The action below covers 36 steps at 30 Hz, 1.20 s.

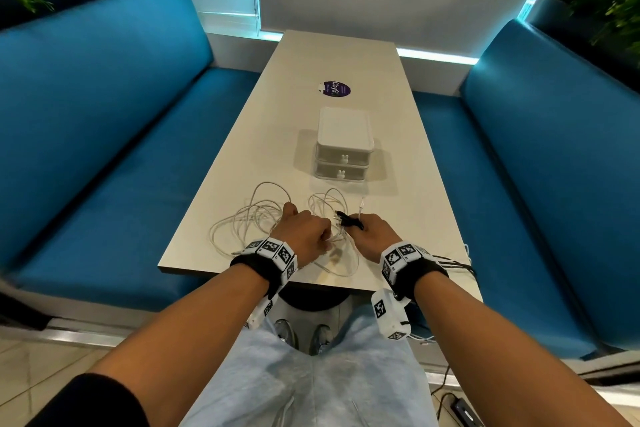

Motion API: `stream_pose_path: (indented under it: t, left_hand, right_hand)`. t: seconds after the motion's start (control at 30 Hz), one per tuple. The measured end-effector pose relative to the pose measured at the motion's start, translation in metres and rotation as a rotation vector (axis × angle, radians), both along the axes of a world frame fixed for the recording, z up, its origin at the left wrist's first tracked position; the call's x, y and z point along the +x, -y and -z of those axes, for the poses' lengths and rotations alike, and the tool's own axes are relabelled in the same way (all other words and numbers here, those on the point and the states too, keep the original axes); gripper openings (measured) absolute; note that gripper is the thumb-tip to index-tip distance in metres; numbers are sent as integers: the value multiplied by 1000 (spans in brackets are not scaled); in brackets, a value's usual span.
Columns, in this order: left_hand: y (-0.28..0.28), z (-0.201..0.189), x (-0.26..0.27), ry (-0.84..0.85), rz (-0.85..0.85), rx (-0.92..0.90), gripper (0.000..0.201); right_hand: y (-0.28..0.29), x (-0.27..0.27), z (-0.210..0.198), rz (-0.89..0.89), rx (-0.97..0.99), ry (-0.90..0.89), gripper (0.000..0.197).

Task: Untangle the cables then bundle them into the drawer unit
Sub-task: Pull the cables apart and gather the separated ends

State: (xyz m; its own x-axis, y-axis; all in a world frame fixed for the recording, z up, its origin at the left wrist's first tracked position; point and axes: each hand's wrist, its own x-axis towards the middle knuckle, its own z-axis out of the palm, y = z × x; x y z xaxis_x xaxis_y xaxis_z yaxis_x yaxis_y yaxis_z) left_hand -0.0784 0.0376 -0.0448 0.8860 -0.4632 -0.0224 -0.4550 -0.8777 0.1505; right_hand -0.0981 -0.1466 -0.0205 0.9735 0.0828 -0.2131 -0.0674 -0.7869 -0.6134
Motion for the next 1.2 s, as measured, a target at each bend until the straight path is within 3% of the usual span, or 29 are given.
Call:
stream_pose_path:
  t: [0.2, 0.5, 0.6, 0.73, 0.83, 0.93, 1.03, 1.2]
  left_hand:
    - [3, -4, -5, 26, 29, 26, 18]
    - [3, -8, -9, 13, 46, 14, 19]
    - [4, -9, -12, 35, 40, -12, 41]
    - [11, -19, -15, 162, 129, 125, 30]
    - [20, -24, -15, 196, 140, 194, 33]
    - [30, -22, -16, 204, 114, 182, 37]
    - [35, -21, -17, 220, 117, 190, 39]
    - [25, -15, -11, 218, 112, 220, 30]
  right_hand:
    - [-6, 2, 2, 143, -40, -46, 32]
    - [0, 9, -2, 204, 94, -95, 30]
    - [4, 6, -6, 194, 100, -77, 33]
    - [6, 5, -8, 191, 168, -20, 31]
    - [5, 0, -14, 158, 224, 0, 29]
    - [8, -4, -16, 120, 186, -15, 32]
    - [14, -1, -12, 135, 152, 2, 23]
    - [39, 8, -11, 345, -11, 51, 33]
